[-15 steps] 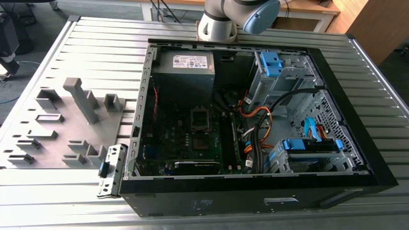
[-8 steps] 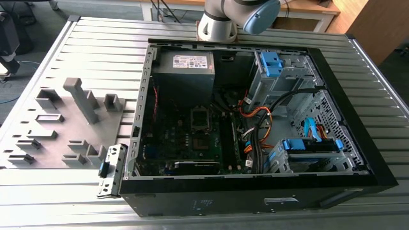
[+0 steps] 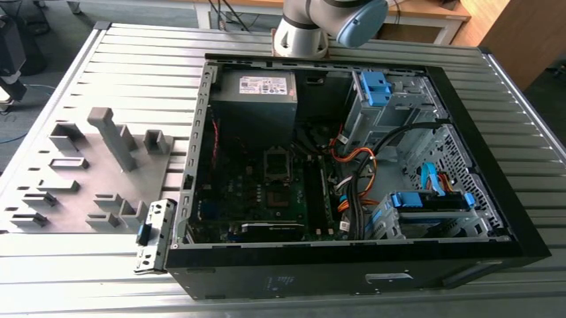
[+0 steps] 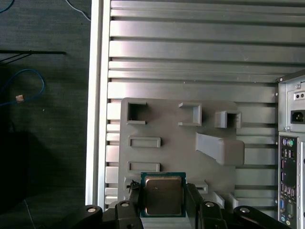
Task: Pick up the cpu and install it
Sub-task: 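Pick up the cpu and move it towards the insertion slot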
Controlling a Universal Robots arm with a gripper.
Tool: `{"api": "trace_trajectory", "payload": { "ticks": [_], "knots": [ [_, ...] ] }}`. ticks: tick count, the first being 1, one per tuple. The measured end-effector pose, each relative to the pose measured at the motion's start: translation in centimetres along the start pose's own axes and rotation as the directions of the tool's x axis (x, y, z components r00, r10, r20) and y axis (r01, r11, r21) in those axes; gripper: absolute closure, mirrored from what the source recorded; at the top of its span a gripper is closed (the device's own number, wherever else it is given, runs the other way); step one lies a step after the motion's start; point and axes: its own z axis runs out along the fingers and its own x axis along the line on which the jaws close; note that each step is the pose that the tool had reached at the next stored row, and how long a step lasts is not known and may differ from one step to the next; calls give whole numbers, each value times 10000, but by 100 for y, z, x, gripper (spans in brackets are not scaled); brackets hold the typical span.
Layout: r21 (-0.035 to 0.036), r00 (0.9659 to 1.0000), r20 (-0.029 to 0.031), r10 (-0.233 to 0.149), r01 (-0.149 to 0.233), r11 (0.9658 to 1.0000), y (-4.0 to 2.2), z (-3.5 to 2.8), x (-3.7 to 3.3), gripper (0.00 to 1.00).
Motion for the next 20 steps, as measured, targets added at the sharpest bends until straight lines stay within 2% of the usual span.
{"api": "trace_trajectory", "payload": {
  "ticks": [6,16,20],
  "knots": [
    [0,10000,0,-1,1,10000,-1,0,-20,53],
    [0,10000,0,0,0,10000,-1,2,-118,53],
    [0,10000,0,1,-1,10000,-1,2,-126,53]
  ]
}}
